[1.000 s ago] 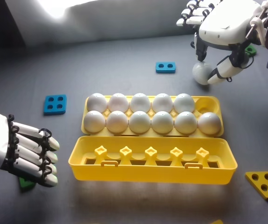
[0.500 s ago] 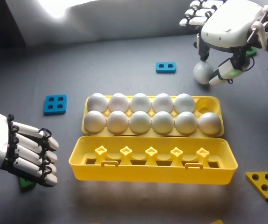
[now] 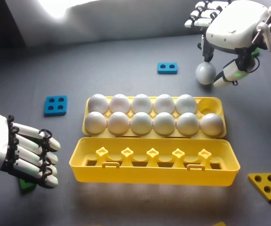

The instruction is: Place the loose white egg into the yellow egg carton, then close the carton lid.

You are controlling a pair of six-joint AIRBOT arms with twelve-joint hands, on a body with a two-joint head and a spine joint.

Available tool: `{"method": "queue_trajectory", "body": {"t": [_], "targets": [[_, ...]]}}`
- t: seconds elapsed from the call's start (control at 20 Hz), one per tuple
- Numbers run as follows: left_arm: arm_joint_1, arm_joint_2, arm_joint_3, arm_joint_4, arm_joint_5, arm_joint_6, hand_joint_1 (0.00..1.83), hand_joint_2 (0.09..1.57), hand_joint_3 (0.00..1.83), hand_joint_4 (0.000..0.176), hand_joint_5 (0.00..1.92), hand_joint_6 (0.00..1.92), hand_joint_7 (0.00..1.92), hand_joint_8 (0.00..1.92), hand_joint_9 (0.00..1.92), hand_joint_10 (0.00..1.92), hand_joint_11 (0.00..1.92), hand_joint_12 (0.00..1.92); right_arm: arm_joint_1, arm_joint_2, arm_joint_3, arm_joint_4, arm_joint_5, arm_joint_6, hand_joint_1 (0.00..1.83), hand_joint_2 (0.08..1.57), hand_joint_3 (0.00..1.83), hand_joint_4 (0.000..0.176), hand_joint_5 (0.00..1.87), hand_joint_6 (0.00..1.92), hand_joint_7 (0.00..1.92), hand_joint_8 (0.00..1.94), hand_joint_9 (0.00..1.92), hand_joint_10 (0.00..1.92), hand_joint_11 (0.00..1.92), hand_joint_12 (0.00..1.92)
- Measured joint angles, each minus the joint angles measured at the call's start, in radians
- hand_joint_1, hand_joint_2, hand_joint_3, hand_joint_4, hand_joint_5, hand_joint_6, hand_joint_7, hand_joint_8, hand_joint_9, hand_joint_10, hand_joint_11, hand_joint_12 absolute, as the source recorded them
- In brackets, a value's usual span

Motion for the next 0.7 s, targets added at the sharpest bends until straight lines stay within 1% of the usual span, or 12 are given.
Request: {"method": "queue_trajectory", "body": {"t": [0.05,0.1,0.2,0.25,0.3,0.35,0.5,0.55,0.6,0.65,0.7], "targets": [[0.000,0.000,0.000,-0.001,0.000,-0.001,0.00,1.11,0.00,0.000,0.34,0.00,0.35,0.00,0.27,0.00,0.00,0.33,-0.001,0.000,-0.001,0.000,0.002,-0.001,0.86,0.84,0.00,0.113,1.06,0.00,0.13,0.00,0.06,0.00,0.00,0.01],[0.000,0.000,0.000,-0.001,0.001,-0.001,0.00,1.11,0.00,0.000,0.34,0.00,0.36,0.00,0.28,0.00,0.00,0.35,-0.003,0.000,-0.001,0.001,0.000,-0.001,0.87,0.84,0.00,0.106,1.07,0.00,0.14,0.00,0.05,0.00,0.00,0.00],[0.000,0.000,0.000,0.000,0.000,-0.001,0.00,1.11,0.00,0.000,0.33,0.00,0.36,0.00,0.27,0.00,0.00,0.34,-0.003,0.000,-0.003,0.002,0.000,-0.001,0.88,0.84,0.00,0.100,1.07,0.00,0.15,0.00,0.06,0.00,0.00,0.00],[0.000,0.000,0.000,0.000,0.000,-0.001,0.00,1.11,0.00,0.000,0.34,0.00,0.36,0.00,0.27,0.00,0.00,0.34,-0.004,0.000,-0.007,0.002,0.000,-0.001,0.86,0.84,0.00,0.110,1.07,0.00,0.15,0.00,0.05,0.00,0.00,0.00],[0.000,0.000,0.000,-0.001,0.000,-0.001,0.00,1.11,0.00,0.000,0.34,0.00,0.36,0.00,0.27,0.00,0.00,0.34,-0.004,0.000,-0.010,0.002,0.000,-0.001,0.86,0.84,0.00,0.110,1.07,0.00,0.15,0.00,0.05,0.00,0.00,0.00],[0.000,0.000,0.000,0.000,0.000,-0.001,0.00,1.11,0.00,0.000,0.34,0.00,0.37,0.00,0.28,0.00,0.00,0.34,-0.004,-0.002,-0.010,0.002,0.002,-0.001,0.88,0.83,0.00,0.094,1.09,0.01,0.16,0.01,0.06,0.00,0.00,0.00],[0.000,0.000,0.000,0.000,0.000,-0.001,0.00,1.11,0.00,0.000,0.34,0.00,0.37,0.01,0.28,0.01,0.00,0.34,-0.003,-0.005,-0.010,0.002,0.004,-0.001,0.88,0.83,0.00,0.090,1.09,0.01,0.17,0.01,0.07,0.00,0.00,0.00],[0.000,0.000,0.000,0.000,0.000,-0.001,0.00,1.11,0.00,0.000,0.35,0.00,0.38,0.00,0.29,0.00,0.00,0.35,-0.002,-0.005,-0.010,0.002,0.006,-0.001,0.88,0.83,0.00,0.069,1.09,0.01,0.17,0.01,0.07,0.00,0.00,0.00],[0.000,0.000,0.000,0.000,0.000,-0.001,0.00,1.11,0.00,0.000,0.35,0.00,0.38,0.00,0.28,0.00,0.00,0.34,0.000,-0.006,-0.010,0.002,0.006,-0.001,0.88,0.83,0.00,0.071,1.09,0.00,0.17,0.00,0.07,0.00,0.00,0.00],[0.000,0.000,0.000,0.000,0.000,-0.001,0.00,1.11,0.00,0.000,0.35,0.00,0.38,0.00,0.28,0.00,0.00,0.34,0.000,-0.007,-0.010,0.002,0.007,-0.001,0.87,0.83,0.00,0.083,1.08,0.00,0.17,0.00,0.07,0.00,0.00,0.00],[0.000,0.000,0.000,0.000,0.000,-0.001,0.00,1.11,0.00,0.000,0.35,0.00,0.38,0.00,0.28,0.00,0.00,0.32,0.000,-0.008,-0.011,0.002,0.008,-0.001,0.87,0.83,0.00,0.090,1.07,0.00,0.17,0.00,0.07,0.00,0.01,0.00]]}}
